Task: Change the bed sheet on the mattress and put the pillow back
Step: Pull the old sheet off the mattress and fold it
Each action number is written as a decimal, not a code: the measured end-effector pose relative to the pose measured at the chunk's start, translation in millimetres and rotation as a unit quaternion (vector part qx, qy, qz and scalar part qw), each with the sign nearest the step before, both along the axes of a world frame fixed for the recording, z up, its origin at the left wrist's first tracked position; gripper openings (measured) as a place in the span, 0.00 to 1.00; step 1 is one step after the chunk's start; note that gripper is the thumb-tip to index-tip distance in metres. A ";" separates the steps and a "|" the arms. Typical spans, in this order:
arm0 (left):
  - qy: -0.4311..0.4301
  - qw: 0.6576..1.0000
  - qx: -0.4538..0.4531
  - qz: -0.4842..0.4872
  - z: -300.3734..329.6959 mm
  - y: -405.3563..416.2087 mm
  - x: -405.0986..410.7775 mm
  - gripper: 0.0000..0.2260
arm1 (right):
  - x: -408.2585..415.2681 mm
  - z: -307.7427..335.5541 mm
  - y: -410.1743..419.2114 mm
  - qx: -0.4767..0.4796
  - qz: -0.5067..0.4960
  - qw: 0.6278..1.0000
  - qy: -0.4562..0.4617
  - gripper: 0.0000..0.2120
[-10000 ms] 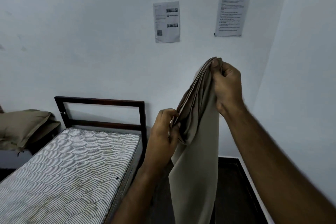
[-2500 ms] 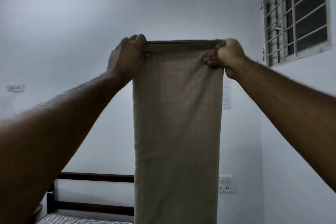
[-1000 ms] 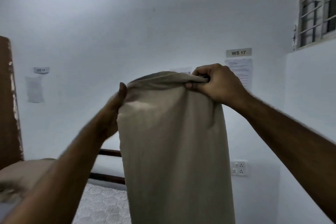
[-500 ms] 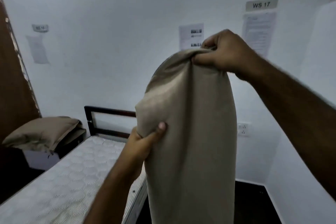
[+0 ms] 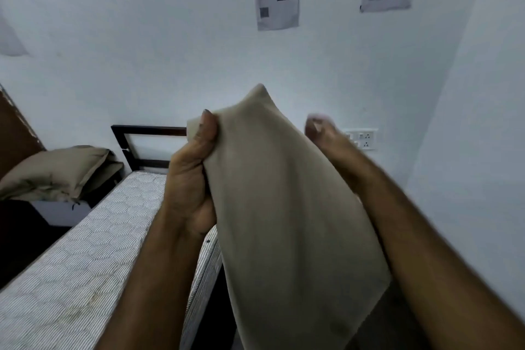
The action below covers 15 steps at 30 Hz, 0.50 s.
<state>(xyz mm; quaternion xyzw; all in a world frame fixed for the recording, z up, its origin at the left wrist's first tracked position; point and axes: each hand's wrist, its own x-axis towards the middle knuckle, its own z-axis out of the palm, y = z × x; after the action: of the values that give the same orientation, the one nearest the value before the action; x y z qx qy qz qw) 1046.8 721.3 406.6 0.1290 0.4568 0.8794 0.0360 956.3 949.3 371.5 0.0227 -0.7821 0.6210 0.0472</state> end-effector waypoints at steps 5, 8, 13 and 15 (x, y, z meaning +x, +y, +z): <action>0.000 0.999 0.034 0.035 -4.6 6.7 -4.8 0.22 | 72.7 -102.0 35.4 0.035 -0.001 0.943 -0.332 0.35; -0.014 0.997 0.071 0.030 -11.8 5.8 -13.0 0.22 | 105.9 -118.1 50.5 -0.083 0.011 0.936 -0.342 0.22; -0.025 0.996 0.090 0.012 -15.4 1.4 -26.0 0.25 | 98.6 -115.4 51.8 -0.361 0.120 0.894 -0.238 0.48; -0.020 0.995 0.089 0.042 -12.7 2.2 -33.9 0.25 | 104.2 -116.5 60.5 -0.291 0.187 0.921 -0.179 0.48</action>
<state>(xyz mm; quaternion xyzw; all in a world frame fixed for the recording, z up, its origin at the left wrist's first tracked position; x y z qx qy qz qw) 1012.9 723.5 393.9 0.0948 0.3811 0.9197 -0.0032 1060.5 1009.8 254.9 0.0422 -0.5440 0.8123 -0.2059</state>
